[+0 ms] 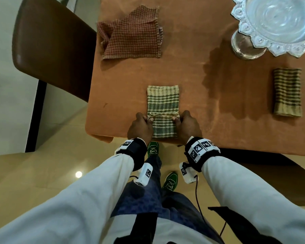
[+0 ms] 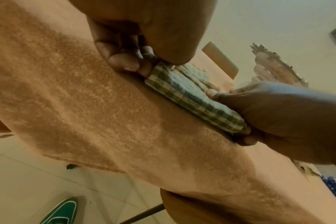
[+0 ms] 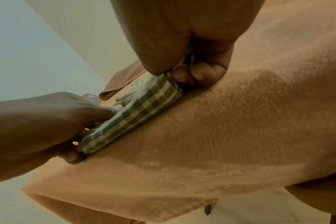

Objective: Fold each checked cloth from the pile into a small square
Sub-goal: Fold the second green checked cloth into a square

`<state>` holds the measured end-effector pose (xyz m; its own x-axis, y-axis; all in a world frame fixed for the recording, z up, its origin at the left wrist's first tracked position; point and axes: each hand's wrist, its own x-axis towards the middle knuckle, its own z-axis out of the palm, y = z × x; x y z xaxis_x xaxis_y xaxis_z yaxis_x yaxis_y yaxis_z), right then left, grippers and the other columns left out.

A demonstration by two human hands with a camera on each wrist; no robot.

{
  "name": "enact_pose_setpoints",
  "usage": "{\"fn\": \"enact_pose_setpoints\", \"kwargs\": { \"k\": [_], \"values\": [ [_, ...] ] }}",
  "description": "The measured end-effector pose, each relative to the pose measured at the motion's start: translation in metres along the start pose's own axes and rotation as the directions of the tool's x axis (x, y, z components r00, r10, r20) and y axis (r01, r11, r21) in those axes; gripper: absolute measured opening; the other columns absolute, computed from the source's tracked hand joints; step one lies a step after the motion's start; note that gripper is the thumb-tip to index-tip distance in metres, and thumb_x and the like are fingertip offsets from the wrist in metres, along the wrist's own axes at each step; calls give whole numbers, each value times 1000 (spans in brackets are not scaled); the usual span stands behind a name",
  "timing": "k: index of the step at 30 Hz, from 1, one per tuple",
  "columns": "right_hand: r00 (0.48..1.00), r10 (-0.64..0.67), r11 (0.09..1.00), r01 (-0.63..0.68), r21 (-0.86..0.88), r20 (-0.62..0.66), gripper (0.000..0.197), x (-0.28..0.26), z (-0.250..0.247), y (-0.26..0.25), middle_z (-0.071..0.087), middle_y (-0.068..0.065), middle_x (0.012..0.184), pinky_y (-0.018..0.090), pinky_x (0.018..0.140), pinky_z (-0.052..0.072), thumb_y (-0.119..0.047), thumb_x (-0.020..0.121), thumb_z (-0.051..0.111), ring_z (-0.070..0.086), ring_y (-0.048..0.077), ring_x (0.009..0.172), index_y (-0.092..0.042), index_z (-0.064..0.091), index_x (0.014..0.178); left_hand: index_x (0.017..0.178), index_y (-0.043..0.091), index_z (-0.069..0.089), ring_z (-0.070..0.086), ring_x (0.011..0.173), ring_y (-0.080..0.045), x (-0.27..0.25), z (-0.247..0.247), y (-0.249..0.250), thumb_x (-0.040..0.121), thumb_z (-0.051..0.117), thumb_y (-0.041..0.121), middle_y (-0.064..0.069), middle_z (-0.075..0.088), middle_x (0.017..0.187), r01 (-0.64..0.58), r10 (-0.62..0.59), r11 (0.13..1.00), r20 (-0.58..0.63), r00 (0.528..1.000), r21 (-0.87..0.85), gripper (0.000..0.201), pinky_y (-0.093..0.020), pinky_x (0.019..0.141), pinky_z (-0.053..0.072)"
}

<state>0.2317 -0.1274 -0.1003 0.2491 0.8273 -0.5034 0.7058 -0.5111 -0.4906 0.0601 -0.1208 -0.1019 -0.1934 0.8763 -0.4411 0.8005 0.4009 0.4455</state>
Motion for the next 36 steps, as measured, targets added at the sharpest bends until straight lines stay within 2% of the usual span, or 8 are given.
{"fn": "enact_pose_setpoints", "kwargs": {
  "k": [4, 7, 9, 12, 19, 27, 32, 36],
  "values": [
    [967, -222, 972, 209, -102, -126, 27, -10, -13, 1, 54, 11, 114, 39, 80, 47, -29, 96, 50, 52, 26, 98, -12, 44, 116, 114, 12, 42, 55, 95, -28, -10, -14, -8, 94, 54, 32, -9, 56, 108, -230, 236, 972, -159, 959, 57, 31, -38, 77, 46],
    [854, -520, 812, 503, -295, 26, 52, -27, -17, 4, 36, 11, 148, 49, 115, 28, -35, 96, 50, 33, 28, 137, -12, 34, 140, 136, 8, 44, 38, 131, -31, -15, -10, -30, 95, 50, 42, -16, 42, 143, -717, 745, 596, 85, 662, 360, 53, -48, 111, 34],
    [791, -532, 681, 612, -402, 302, 80, -31, -13, 12, 7, 11, 163, 56, 121, 6, -50, 94, 50, 2, 29, 151, -11, 13, 153, 151, 6, 26, 16, 148, -31, -13, -4, -43, 95, 43, 55, -15, 19, 160, -801, 762, 409, 319, 563, 437, 77, -48, 121, 17],
    [748, -447, 527, 664, -531, 491, 109, -21, -6, 22, -18, 12, 162, 61, 118, -2, -65, 85, 55, -19, 29, 149, -10, -8, 155, 155, 4, 12, 4, 151, -33, -5, 4, -52, 89, 46, 60, -18, 4, 163, -782, 696, 351, 415, 586, 515, 93, -49, 121, 12],
    [757, -462, 403, 643, -651, 462, 118, -13, 0, 29, -16, 18, 162, 63, 116, 6, -59, 78, 67, -14, 35, 149, -6, -6, 155, 152, 12, 27, 19, 148, -35, -3, 9, -49, 88, 65, 40, -18, 19, 161, -744, 685, 423, 355, 636, 518, 80, -51, 118, 22],
    [732, -441, 704, 641, -305, 520, 93, -4, -31, 12, -5, -3, 165, 60, 119, 4, -47, 87, 64, -4, 18, 151, -23, 7, 156, 146, 21, 42, 28, 144, -27, 12, -25, -30, 96, 55, 23, -8, 29, 159, -812, 682, 498, 441, 584, 306, 52, -43, 115, 27],
    [829, -463, 871, 491, -13, 313, 50, 17, -45, -10, 61, 3, 129, 38, 95, 46, -24, 83, 70, 56, 25, 118, -22, 56, 130, 112, 12, 63, 60, 98, -28, 26, -46, 7, 99, 48, 44, -9, 65, 104, -508, 514, 858, 186, 837, -81, 38, -34, 79, 45],
    [955, -278, 938, 246, 244, 106, 25, 44, -38, -25, 71, 4, 107, 24, 76, 43, -19, 89, 67, 65, 20, 96, -11, 68, 112, 100, 18, 63, 58, 84, -15, 47, -40, 23, 97, 45, 55, 7, 62, 86, -245, 301, 886, 85, 950, -393, 42, -22, 66, 40]
  ]
}}
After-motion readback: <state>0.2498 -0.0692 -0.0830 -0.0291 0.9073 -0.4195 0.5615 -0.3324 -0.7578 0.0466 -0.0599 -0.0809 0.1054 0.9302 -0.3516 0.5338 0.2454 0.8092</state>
